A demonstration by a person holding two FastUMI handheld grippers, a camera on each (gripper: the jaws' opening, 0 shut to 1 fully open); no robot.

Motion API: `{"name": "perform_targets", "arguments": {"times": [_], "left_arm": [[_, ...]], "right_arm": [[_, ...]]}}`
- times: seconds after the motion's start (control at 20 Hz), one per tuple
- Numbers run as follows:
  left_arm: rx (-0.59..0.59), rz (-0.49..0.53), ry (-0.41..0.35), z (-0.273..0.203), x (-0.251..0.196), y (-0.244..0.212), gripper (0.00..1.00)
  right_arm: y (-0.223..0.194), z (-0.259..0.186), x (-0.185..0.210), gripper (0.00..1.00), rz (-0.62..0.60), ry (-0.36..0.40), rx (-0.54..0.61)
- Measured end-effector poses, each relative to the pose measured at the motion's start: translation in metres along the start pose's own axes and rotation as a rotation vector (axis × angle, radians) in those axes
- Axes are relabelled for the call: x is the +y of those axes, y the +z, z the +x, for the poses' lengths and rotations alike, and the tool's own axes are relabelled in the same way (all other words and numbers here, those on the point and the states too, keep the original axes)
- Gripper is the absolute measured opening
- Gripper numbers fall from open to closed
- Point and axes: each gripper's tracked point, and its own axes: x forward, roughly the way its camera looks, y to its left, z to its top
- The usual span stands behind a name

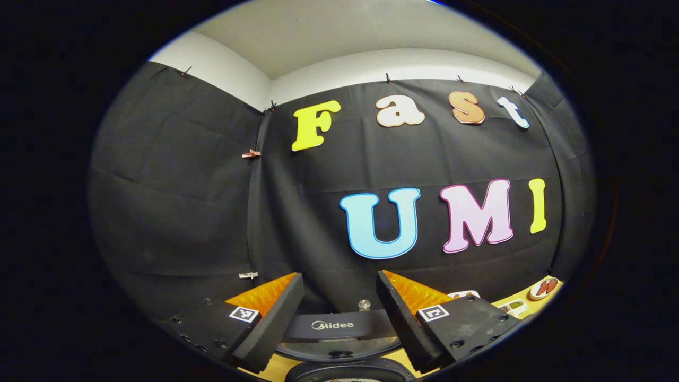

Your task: Close the left gripper, press the button to open the rice cooker; take a wooden spoon from the chopstick holder with the right hand, scoop a spoonful of rice and pour it into the rice cooker, then put the wooden spoon back into the chopstick holder.

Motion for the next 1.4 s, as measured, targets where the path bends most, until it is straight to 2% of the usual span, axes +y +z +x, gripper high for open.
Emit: {"name": "perform_targets", "arguments": {"times": [0.2, 0.3, 0.4, 0.75, 1.05, 1.3, 1.4], "left_arm": [[0.109, -0.013, 0.025, 0.013, 0.011, -0.036, 0.93], [0.115, -0.048, 0.025, 0.011, 0.009, -0.035, 0.99], [0.151, -0.036, 0.021, 0.003, 0.007, -0.039, 0.99], [0.374, -0.077, 0.024, -0.064, -0.002, -0.069, 0.99], [0.536, -0.088, 0.008, -0.141, -0.017, -0.132, 0.99], [0.566, -0.147, 0.013, -0.174, -0.022, -0.173, 0.99], [0.555, -0.135, 0.016, -0.177, -0.025, -0.180, 0.99]], "right_arm": [[0.013, -0.024, 0.015, 0.98, -0.046, 0.020, -0.054], [0.013, -0.030, 0.024, 0.98, -0.085, 0.039, -0.061], [0.006, -0.030, 0.036, 0.98, -0.098, 0.063, -0.040], [-0.004, -0.018, 0.076, 0.98, -0.108, 0.183, -0.011], [-0.018, -0.016, 0.097, 0.98, -0.118, 0.269, 0.031], [-0.037, -0.017, 0.103, 0.98, -0.156, 0.321, 0.074], [-0.040, -0.014, 0.101, 0.98, -0.164, 0.329, 0.089]]}}
